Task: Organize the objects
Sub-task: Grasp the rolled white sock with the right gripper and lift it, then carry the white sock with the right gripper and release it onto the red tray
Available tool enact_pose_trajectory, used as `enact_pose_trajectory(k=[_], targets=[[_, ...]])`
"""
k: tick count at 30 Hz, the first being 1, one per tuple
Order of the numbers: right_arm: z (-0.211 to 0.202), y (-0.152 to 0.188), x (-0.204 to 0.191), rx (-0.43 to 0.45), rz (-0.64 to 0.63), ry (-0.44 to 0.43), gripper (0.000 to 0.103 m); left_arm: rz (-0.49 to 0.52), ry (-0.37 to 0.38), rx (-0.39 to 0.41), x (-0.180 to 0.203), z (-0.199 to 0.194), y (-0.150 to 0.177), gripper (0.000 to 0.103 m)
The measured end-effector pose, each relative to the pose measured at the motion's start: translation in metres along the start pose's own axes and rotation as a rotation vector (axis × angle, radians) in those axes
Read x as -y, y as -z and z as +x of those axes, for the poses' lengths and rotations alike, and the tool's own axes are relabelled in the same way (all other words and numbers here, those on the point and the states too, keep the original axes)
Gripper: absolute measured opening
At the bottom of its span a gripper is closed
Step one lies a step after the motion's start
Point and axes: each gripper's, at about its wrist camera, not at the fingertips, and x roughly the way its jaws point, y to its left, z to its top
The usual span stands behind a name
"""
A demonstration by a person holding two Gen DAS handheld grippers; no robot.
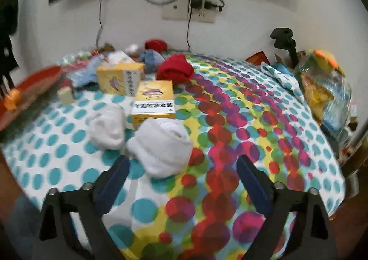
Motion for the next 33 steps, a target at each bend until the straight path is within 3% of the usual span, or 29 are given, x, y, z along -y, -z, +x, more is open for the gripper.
enact_pose_trajectory(k=[1, 3, 5, 12, 21, 33], targets=[[0.007, -0.004, 0.000, -0.024, 0.001, -0.016, 0.064, -0.004, 0.020, -0.021, 0.004, 0.004, 0.005, 0.079], [0.012, -0.008, 0.003, -0.039, 0.027, -0.064, 0.057, -0.001, 0.075, -0.046, 0.011, 0.008, 0.015, 0.079], [0.019, -0.012, 0.000, -0.045, 0.034, -0.085, 0.044, 0.040, 0.086, -0.035, 0.021, 0.007, 0.021, 0.079], [0.010, -0.013, 0.001, -0.019, 0.103, -0.091, 0.040, 0.046, 0.102, -0.035, 0.027, 0.002, 0.025, 0.079], [-0.026, -0.046, 0.004, 0.067, 0.092, -0.054, 0.040, 0.032, 0.007, -0.020, 0.019, -0.004, 0.023, 0.079], [-0.028, -0.113, -0.054, 0.095, 0.015, -0.093, 0.040, 0.019, -0.063, 0.023, 0.000, -0.029, 0.023, 0.079]])
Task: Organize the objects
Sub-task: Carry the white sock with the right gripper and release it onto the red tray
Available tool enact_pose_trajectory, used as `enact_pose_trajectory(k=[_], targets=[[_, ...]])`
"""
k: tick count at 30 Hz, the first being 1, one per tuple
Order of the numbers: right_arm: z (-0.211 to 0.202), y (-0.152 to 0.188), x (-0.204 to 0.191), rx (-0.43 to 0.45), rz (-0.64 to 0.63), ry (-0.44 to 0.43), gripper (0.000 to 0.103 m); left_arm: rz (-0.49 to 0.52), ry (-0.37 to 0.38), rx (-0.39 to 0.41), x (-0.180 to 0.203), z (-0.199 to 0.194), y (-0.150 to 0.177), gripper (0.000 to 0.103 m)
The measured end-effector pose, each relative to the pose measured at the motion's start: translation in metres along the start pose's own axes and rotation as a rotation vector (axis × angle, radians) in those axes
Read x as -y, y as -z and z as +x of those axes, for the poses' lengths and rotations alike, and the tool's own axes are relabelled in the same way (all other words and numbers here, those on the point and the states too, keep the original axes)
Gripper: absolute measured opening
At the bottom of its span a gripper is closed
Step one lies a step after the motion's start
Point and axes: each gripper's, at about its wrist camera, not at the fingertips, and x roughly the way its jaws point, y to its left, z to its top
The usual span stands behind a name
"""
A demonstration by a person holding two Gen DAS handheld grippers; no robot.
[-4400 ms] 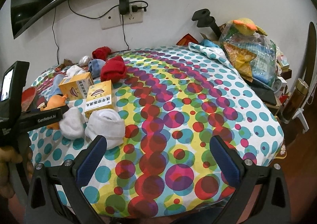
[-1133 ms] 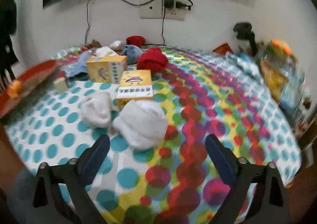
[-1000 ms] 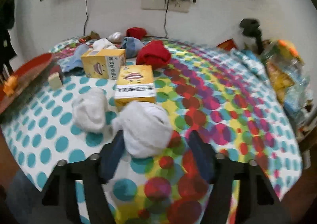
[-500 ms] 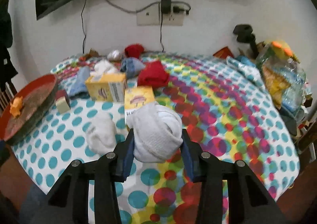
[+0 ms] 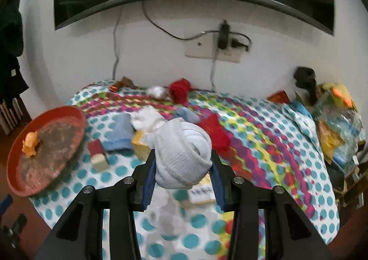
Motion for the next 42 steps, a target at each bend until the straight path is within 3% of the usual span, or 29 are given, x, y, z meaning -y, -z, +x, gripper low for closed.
enact_pose_trajectory(k=[15, 27, 42], targets=[[0.027, -0.030, -0.119, -0.014, -0.120, -0.101, 0.040, -0.087, -0.096, 0.040, -0.037, -0.005, -0.008, 0.079], [0.053, -0.029, -0.193, -0.050, -0.208, -0.159, 0.040, -0.117, -0.091, 0.014, -0.048, 0.006, -0.006, 0.079], [0.098, -0.016, -0.288, -0.165, -0.309, -0.228, 0.040, -0.215, -0.104, 0.009, -0.075, 0.009, -0.009, 0.079]])
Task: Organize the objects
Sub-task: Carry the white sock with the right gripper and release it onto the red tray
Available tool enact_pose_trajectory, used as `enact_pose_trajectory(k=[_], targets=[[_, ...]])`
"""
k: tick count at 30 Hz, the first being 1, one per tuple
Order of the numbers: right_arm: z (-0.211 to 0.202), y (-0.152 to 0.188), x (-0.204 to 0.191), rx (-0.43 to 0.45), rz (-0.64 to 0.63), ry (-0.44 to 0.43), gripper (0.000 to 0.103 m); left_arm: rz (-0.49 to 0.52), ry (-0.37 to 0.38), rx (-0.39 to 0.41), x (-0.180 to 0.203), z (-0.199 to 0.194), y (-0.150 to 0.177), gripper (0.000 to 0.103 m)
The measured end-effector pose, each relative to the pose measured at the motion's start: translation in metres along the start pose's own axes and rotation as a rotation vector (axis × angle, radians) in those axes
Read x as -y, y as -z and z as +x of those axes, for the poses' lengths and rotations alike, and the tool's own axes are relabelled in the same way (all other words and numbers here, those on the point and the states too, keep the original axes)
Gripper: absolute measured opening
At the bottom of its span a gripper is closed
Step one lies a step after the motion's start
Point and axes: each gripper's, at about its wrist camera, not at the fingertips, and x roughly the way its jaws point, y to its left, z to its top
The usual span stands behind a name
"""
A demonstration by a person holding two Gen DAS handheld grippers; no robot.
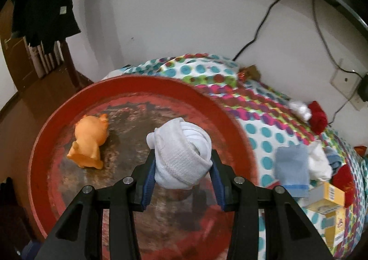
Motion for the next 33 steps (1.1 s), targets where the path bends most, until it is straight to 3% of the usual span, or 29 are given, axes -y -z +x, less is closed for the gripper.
enact_pose_trajectory(k=[15, 30, 33], targets=[[0.040, 0.007, -0.031, -0.105, -0.032, -0.041, 0.041, -0.053, -0.029, -0.032, -0.011, 0.007, -0.001, 0.079], [0.042, 0.006, -0.033, -0.115, -0.050, -0.034, 0.041, -0.055, -0.033, -0.035, -0.010, 0.008, 0.000, 0.079], [0.046, 0.006, -0.033, -0.153, -0.050, -0.036, 0.048, -0.056, -0.036, -0.036, -0.010, 0.009, 0.000, 0.079]])
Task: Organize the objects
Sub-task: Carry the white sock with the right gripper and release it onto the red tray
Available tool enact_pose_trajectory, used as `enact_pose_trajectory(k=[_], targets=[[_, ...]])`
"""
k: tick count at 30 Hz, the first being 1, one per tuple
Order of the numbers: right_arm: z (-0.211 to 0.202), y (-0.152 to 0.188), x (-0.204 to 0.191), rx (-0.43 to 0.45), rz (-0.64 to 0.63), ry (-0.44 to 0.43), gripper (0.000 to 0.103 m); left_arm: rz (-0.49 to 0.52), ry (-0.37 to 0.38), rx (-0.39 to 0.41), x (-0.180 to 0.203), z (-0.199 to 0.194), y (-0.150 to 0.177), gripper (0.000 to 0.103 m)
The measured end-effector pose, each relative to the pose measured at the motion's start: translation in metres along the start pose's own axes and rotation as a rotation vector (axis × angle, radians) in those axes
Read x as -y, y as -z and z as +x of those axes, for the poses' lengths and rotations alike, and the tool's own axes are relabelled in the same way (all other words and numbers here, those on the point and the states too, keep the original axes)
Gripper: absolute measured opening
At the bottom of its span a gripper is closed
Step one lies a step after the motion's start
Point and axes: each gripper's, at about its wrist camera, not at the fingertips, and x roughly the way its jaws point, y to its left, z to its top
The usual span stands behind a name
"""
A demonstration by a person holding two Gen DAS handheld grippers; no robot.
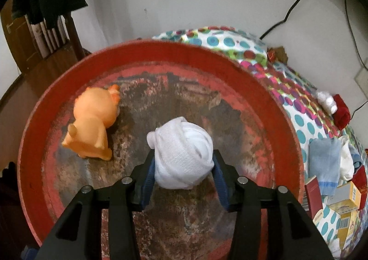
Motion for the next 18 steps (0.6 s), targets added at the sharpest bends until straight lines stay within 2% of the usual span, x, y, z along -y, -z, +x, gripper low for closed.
enact_pose_trajectory(k=[1, 3, 4, 5, 7, 8, 10, 15, 17, 18], targets=[[-0.004, 0.000, 0.001, 0.013, 0.001, -0.003, 0.051, -0.003, -0.001, 0.005, 0.000, 0.000, 0.000, 0.079], [-0.024, 0.005, 0.005, 0.097, -0.004, 0.018, 0.060, -0.005, 0.000, 0.014, -0.001, -0.002, -0.001, 0.079], [-0.036, 0.009, 0.012, 0.135, 0.009, 0.036, 0.071, -0.008, 0.000, 0.021, -0.001, -0.003, -0.001, 0.079], [-0.051, 0.014, 0.022, 0.181, 0.037, 0.022, 0.078, -0.010, 0.004, 0.028, -0.001, -0.004, -0.001, 0.079], [-0.080, 0.029, 0.048, 0.274, 0.097, -0.029, 0.082, 0.004, 0.013, 0.039, 0.003, -0.006, 0.000, 0.079], [-0.095, 0.040, 0.066, 0.315, 0.131, -0.032, 0.089, 0.013, 0.021, 0.040, 0.006, -0.006, 0.000, 0.079], [-0.113, 0.060, 0.101, 0.338, 0.186, 0.018, 0.096, 0.037, 0.058, 0.037, 0.013, -0.005, 0.001, 0.079], [-0.138, 0.138, 0.206, 0.317, 0.314, 0.227, 0.097, 0.149, 0.166, -0.011, 0.048, 0.001, 0.013, 0.079], [-0.147, 0.179, 0.246, 0.326, 0.414, 0.263, 0.097, 0.205, 0.220, -0.025, 0.066, 0.000, 0.020, 0.079], [-0.153, 0.197, 0.264, 0.347, 0.467, 0.255, 0.097, 0.226, 0.238, -0.023, 0.074, -0.002, 0.023, 0.079]])
